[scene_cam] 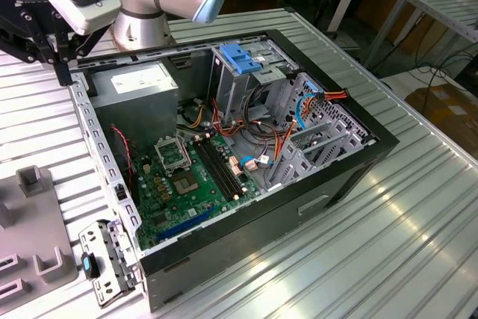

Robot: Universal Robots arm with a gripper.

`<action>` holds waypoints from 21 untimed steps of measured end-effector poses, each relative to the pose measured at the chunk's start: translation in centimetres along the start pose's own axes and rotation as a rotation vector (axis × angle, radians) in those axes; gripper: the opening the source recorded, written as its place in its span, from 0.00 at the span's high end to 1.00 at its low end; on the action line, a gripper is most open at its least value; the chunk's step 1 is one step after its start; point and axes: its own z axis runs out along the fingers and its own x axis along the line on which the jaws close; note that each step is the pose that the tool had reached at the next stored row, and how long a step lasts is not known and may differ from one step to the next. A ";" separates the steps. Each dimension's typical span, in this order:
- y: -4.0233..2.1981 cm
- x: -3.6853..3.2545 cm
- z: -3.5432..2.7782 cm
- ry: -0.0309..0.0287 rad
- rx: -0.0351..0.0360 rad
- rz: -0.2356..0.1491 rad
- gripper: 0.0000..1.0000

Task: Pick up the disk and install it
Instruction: 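Reach for the disk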

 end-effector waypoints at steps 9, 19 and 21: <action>0.30 1.71 0.01 0.0000 0.0000 0.000 0.89; 0.46 2.47 0.02 0.0001 0.0000 0.000 0.89; 0.47 2.68 0.02 0.0001 0.0000 0.000 0.89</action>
